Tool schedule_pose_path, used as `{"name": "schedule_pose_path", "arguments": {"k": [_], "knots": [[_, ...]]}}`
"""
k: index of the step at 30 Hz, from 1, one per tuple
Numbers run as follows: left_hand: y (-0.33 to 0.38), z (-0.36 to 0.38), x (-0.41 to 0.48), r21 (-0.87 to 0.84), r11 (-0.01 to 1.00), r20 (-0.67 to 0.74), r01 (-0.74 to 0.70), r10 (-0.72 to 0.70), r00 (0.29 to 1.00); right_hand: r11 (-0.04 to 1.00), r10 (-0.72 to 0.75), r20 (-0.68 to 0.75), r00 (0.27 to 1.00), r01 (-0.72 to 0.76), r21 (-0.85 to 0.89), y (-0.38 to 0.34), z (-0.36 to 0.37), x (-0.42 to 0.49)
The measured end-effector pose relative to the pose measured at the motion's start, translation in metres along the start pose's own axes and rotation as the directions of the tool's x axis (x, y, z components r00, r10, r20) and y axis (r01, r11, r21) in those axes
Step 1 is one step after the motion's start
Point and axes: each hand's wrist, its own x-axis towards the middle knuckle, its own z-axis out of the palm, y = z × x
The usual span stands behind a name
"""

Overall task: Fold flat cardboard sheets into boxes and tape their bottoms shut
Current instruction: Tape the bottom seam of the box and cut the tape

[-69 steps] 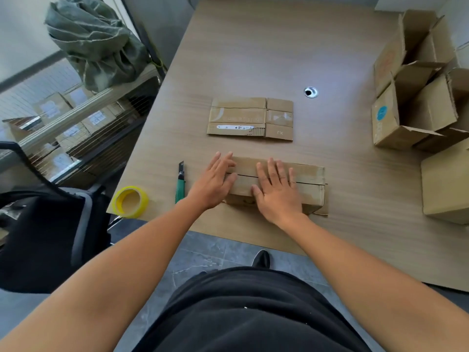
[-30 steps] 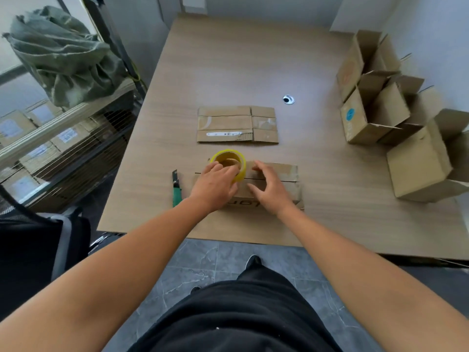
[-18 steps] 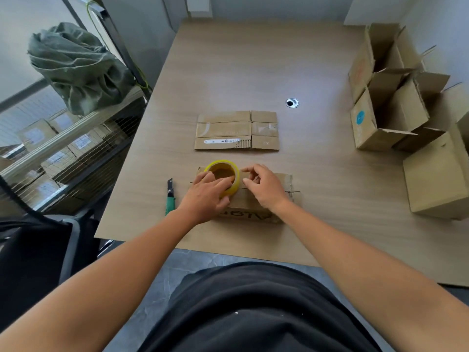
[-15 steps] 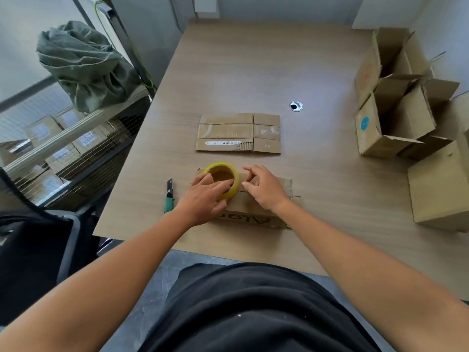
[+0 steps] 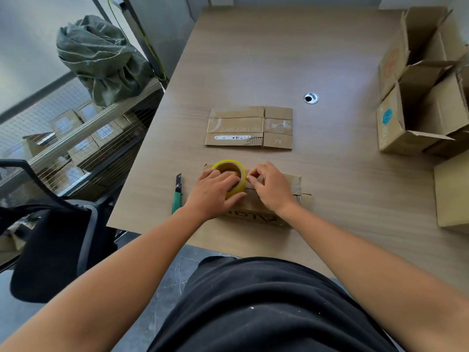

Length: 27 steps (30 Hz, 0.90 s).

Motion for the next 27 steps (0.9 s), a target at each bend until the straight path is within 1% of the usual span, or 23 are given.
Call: {"name": "schedule_pose_path", "arguments": {"k": [2, 3, 5, 6, 7, 9, 10, 11, 13, 14, 16, 21, 22, 23, 24, 26, 27], "knots": [[0.004, 0.001, 0.004, 0.050, 0.998, -0.032, 0.043, -0.042, 0.999, 0.996, -0.005, -0.028, 1.000, 0.007, 0.084, -0.003, -0.005, -0.007], [0.005, 0.000, 0.007, 0.059, 0.996, -0.049, 0.065, -0.062, 0.997, 0.991, 0.019, -0.033, 0.999, -0.015, 0.135, -0.005, -0.010, -0.012], [0.006, -0.001, 0.012, 0.048, 0.996, -0.070, 0.079, -0.076, 0.995, 0.970, 0.130, -0.009, 0.991, -0.125, 0.210, -0.006, -0.023, -0.027], [0.006, -0.002, 0.014, 0.042, 0.996, -0.068, 0.075, -0.072, 0.995, 0.946, 0.211, -0.010, 0.977, -0.202, 0.252, -0.003, -0.030, -0.035], [0.006, -0.002, 0.015, 0.038, 0.997, -0.062, 0.067, -0.064, 0.996, 0.901, 0.311, -0.026, 0.950, -0.286, 0.326, 0.002, -0.038, -0.041], [0.005, 0.001, 0.014, 0.045, 0.998, -0.060, 0.051, -0.048, 0.997, 0.746, 0.513, -0.078, 0.855, -0.399, 0.532, 0.015, -0.055, -0.047], [0.005, 0.003, 0.011, 0.054, 0.998, -0.069, 0.045, -0.041, 0.997, 0.684, 0.587, -0.103, 0.803, -0.425, 0.593, 0.023, -0.064, -0.047], [0.005, 0.007, 0.008, 0.065, 0.997, -0.076, 0.038, -0.033, 0.997, 0.648, 0.639, -0.109, 0.761, -0.456, 0.610, 0.032, -0.072, -0.047], [0.006, 0.013, 0.004, 0.076, 0.997, -0.087, 0.022, -0.016, 0.996, 0.565, 0.704, -0.028, 0.710, -0.536, 0.627, 0.047, -0.080, -0.050], [0.006, 0.014, 0.002, 0.079, 0.997, -0.094, 0.017, -0.009, 0.996, 0.515, 0.719, 0.040, 0.693, -0.571, 0.639, 0.053, -0.080, -0.052], [0.007, 0.016, 0.002, 0.094, 0.996, -0.098, 0.010, 0.000, 0.995, 0.466, 0.725, 0.121, 0.679, -0.611, 0.640, 0.062, -0.075, -0.056], [0.011, 0.017, 0.002, 0.121, 0.993, -0.074, 0.004, 0.005, 0.997, 0.435, 0.715, 0.176, 0.677, -0.628, 0.646, 0.069, -0.063, -0.062], [0.012, 0.017, 0.002, 0.125, 0.992, -0.069, 0.004, 0.005, 0.998, 0.453, 0.706, 0.189, 0.682, -0.641, 0.619, 0.070, -0.058, -0.062], [0.013, 0.017, 0.002, 0.128, 0.992, -0.065, 0.002, 0.007, 0.998, 0.497, 0.693, 0.196, 0.694, -0.656, 0.568, 0.071, -0.053, -0.062], [0.012, 0.017, 0.001, 0.129, 0.992, -0.060, -0.001, 0.009, 0.998, 0.563, 0.679, 0.190, 0.709, -0.669, 0.485, 0.072, -0.048, -0.061], [0.012, 0.017, -0.001, 0.127, 0.992, -0.051, -0.009, 0.015, 0.999, 0.703, 0.653, 0.163, 0.739, -0.672, 0.232, 0.073, -0.048, -0.056], [0.012, 0.017, -0.001, 0.130, 0.991, -0.050, -0.013, 0.020, 0.999, 0.746, 0.647, 0.137, 0.750, -0.660, 0.088, 0.074, -0.053, -0.053]]}}
